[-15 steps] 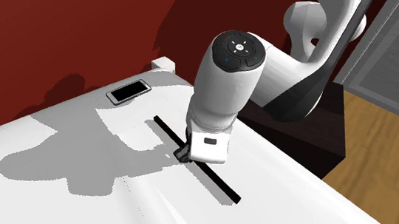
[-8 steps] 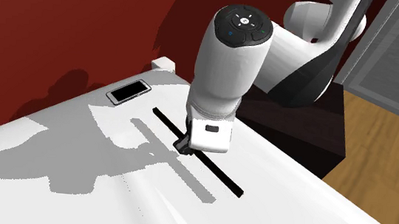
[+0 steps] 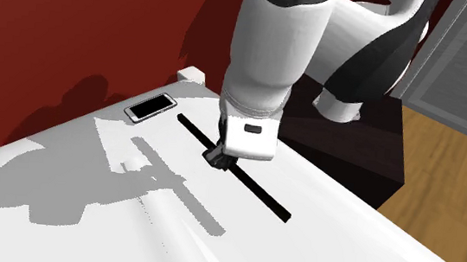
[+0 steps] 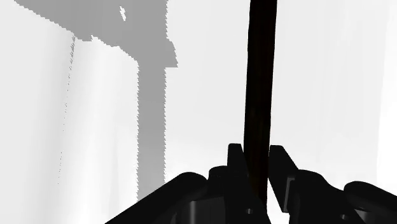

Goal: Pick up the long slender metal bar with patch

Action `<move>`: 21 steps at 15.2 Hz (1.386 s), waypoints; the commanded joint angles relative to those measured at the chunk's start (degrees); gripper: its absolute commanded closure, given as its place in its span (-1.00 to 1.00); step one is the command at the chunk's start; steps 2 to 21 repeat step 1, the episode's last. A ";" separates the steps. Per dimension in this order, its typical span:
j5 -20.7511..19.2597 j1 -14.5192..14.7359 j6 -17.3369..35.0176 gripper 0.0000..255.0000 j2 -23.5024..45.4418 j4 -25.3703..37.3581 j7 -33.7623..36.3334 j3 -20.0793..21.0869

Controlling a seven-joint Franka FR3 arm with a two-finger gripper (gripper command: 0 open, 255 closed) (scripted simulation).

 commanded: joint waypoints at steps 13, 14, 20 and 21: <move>-0.06 0.00 -0.29 1.00 -0.19 0.07 -0.05 -0.04; -0.06 0.00 -0.29 1.00 -0.19 0.07 -0.05 -0.04; -0.06 0.00 -0.29 1.00 -0.19 0.07 -0.05 -0.04; -0.06 0.00 -0.29 1.00 -0.19 0.07 -0.05 -0.04</move>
